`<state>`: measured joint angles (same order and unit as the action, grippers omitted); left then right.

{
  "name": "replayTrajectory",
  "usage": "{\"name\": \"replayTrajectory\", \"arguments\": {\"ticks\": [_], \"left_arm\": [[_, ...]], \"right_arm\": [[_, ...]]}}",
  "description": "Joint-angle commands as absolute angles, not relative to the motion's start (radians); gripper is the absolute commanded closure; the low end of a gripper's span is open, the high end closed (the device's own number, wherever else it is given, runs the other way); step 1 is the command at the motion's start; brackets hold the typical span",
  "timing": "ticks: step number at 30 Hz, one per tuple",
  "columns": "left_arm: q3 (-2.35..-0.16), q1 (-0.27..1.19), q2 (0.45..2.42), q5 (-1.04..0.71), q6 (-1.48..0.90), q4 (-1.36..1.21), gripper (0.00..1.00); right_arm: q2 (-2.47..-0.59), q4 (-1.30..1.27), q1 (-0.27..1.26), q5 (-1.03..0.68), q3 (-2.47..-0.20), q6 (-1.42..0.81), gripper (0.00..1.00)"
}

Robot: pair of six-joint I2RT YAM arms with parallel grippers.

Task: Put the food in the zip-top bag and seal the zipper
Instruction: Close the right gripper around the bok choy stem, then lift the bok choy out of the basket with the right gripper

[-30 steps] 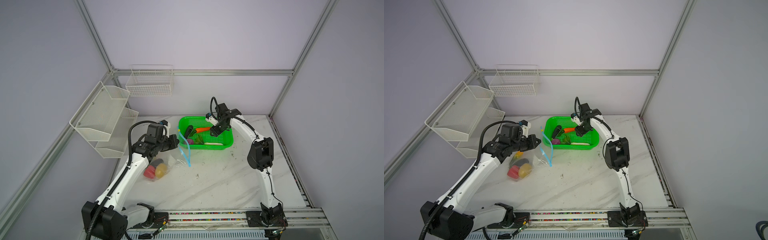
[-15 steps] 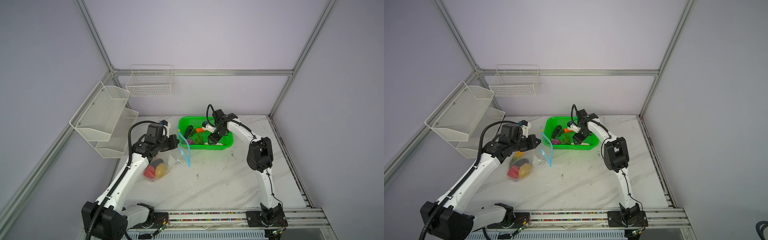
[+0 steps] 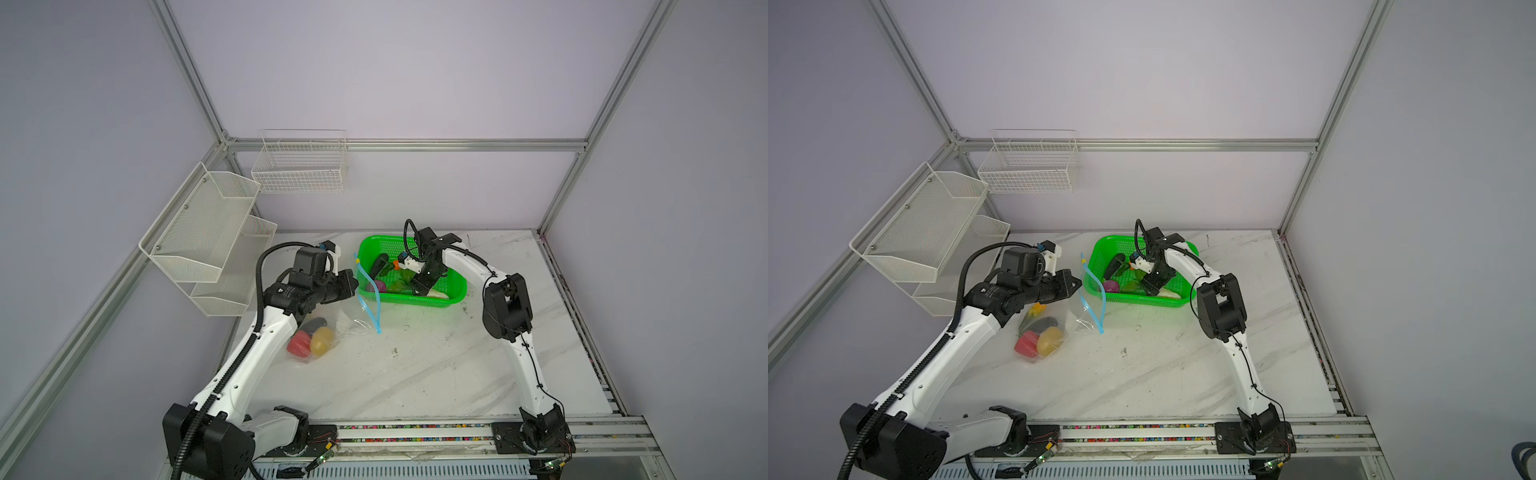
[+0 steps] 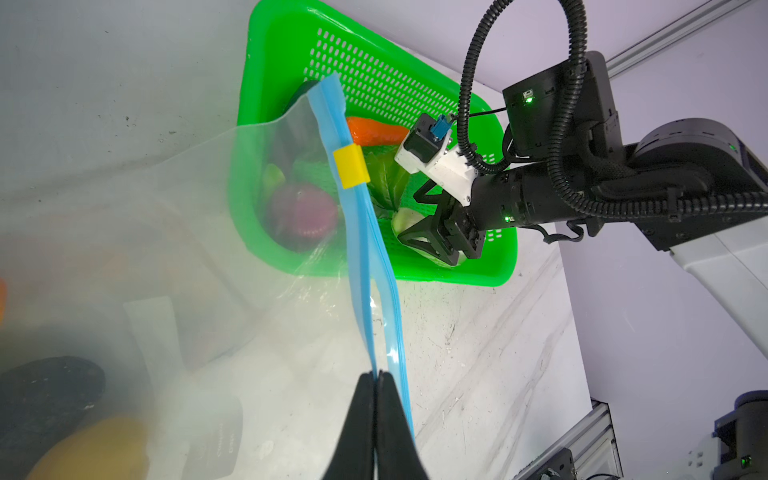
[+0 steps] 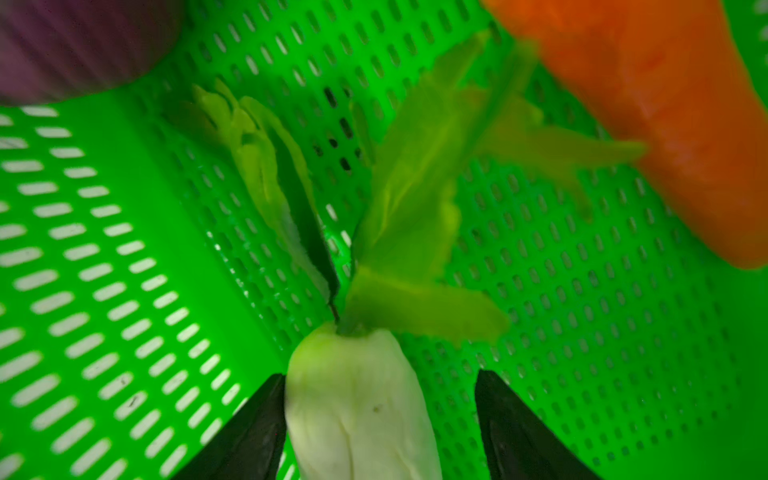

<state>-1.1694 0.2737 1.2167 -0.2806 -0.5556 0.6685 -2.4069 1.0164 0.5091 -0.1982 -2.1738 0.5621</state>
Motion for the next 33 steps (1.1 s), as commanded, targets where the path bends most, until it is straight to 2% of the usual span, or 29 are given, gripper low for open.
{"name": "replayTrajectory", "arguments": {"ticks": [1,11,16,19,28,33], "left_arm": [[-1.181,0.265,1.190,-0.284,-0.548,0.656,1.00],[-1.182,0.265,1.191,-0.281,-0.546,0.656,1.00],[-1.180,0.264,1.189,-0.278,-0.546,0.657,1.00],[-1.178,0.265,1.189,-0.279,-0.546,0.657,1.00],[-1.175,0.264,1.184,-0.277,-0.549,0.657,1.00],[-1.176,0.265,1.190,-0.281,-0.562,0.656,1.00]], "right_arm": [[-2.425,1.038,0.520,-0.175,-2.204,0.572,0.27],[-2.456,1.049,0.532,-0.185,-2.221,0.554,0.33],[-2.437,1.027,0.535,-0.151,-2.173,0.545,0.26],[-2.434,1.025,0.538,-0.144,-2.167,0.542,0.26],[-2.429,1.025,0.537,-0.175,-2.199,0.519,0.43],[-2.394,1.011,0.537,-0.166,-2.203,0.510,0.45]]}}
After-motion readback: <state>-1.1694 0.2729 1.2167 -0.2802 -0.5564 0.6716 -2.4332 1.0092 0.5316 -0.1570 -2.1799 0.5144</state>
